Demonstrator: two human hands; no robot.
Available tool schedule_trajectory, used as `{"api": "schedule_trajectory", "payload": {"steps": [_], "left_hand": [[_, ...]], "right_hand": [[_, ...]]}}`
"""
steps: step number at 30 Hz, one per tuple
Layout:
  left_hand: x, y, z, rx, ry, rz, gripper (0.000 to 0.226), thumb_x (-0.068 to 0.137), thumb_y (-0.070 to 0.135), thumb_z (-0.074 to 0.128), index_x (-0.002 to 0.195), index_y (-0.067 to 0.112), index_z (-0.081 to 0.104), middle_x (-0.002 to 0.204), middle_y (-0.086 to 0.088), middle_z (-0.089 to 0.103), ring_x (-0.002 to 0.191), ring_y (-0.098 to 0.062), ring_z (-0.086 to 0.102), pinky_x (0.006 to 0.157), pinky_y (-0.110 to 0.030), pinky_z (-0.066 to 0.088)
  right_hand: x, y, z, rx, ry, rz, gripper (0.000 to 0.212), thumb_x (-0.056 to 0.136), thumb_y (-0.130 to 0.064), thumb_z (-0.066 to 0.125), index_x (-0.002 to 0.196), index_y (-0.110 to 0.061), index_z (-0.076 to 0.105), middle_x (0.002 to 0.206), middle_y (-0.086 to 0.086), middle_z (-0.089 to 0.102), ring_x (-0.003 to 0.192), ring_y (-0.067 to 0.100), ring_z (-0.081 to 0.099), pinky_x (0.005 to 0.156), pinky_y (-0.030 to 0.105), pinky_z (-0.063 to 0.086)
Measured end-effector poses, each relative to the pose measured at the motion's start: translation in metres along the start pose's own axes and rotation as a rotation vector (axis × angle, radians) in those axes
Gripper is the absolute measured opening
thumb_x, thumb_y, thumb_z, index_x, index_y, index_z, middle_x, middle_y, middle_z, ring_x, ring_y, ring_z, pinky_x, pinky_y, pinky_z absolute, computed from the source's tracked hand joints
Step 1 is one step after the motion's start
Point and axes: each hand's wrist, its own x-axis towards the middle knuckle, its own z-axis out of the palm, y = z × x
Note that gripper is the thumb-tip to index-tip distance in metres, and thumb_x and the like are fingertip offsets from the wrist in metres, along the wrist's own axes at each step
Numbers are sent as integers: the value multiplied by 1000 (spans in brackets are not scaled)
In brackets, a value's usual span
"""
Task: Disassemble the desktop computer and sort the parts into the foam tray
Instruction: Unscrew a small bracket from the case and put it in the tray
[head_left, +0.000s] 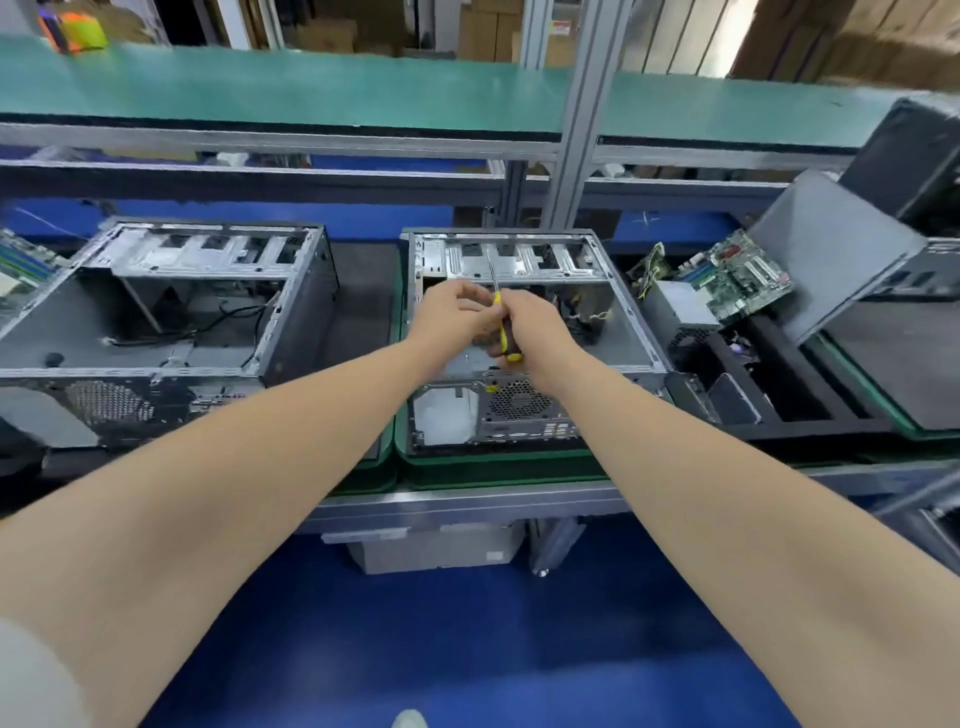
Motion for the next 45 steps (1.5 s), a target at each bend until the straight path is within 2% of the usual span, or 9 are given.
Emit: {"api": "schedule_trajectory", "payload": {"steps": [4, 7, 10, 13, 17, 22, 29, 39, 45], "left_hand": [[-10, 5, 33, 294, -183, 116, 14, 85, 18, 74, 99, 22, 75, 88, 8, 78, 86, -4, 73, 84, -27, 58], [-16, 2, 52, 389, -167, 122, 19, 85, 5, 62, 95, 19, 71, 92, 12, 74, 88, -2, 66, 75, -23, 50], [-16, -4, 66, 385, -195, 60, 20, 88, 3, 60, 103, 15, 61, 102, 0, 71, 97, -17, 65, 79, -33, 53], [-14, -6, 73, 472, -308, 54, 23, 90, 16, 62, 112, 21, 63, 108, 2, 72, 103, -19, 66, 90, -40, 53], [-12, -8, 76, 844, -466, 146, 48, 82, 49, 64, 125, 29, 64, 118, 3, 71, 111, -25, 63, 93, -42, 52], [-11, -23, 77, 966, -341, 267, 50, 89, 50, 67, 137, 36, 60, 135, 6, 67, 123, -26, 60, 95, -40, 50], [-12, -31, 80, 988, -261, 322, 41, 93, 50, 61, 132, 39, 61, 122, 5, 72, 108, -27, 65, 77, -34, 42], [-9, -32, 78, 997, -285, 304, 44, 91, 49, 62, 133, 41, 59, 118, 5, 73, 106, -26, 64, 76, -34, 40], [-10, -32, 79, 1006, -268, 296, 43, 91, 49, 61, 133, 42, 59, 95, 8, 69, 93, -23, 61, 74, -34, 37]], "right_hand": [[-8, 13, -42, -203, 91, 42, 24, 105, -19, 38, 110, -13, 61, 91, 14, 65, 55, 25, 57, 48, 29, 42], [-15, 27, -59, -235, 132, 45, 24, 105, -15, 42, 98, -10, 64, 85, 14, 59, 53, 24, 53, 48, 31, 39], [-23, 43, -70, -246, 209, -25, 29, 107, -29, 45, 97, -13, 68, 73, 7, 59, 40, 16, 48, 42, 25, 38], [-32, 60, -79, -238, 171, -61, 33, 110, -31, 41, 102, -10, 65, 66, 7, 53, 35, 16, 41, 44, 30, 36], [-48, 85, -87, -205, 38, -23, 28, 111, -26, 34, 108, -17, 61, 61, 5, 47, 38, 19, 36, 41, 27, 32], [-64, 112, -93, -251, -46, -59, 28, 111, -27, 30, 113, -23, 58, 59, 5, 44, 40, 19, 33, 37, 25, 32], [-66, 115, -93, -226, -58, -47, 34, 110, -28, 28, 123, -35, 59, 62, 10, 46, 41, 19, 35, 38, 26, 34], [-60, 114, -94, -184, -50, 7, 35, 108, -26, 30, 121, -35, 61, 60, 4, 47, 40, 17, 34, 39, 25, 34], [-59, 114, -92, -156, -35, 29, 36, 105, -27, 31, 113, -41, 64, 54, -3, 46, 40, 15, 33, 40, 26, 32]]}}
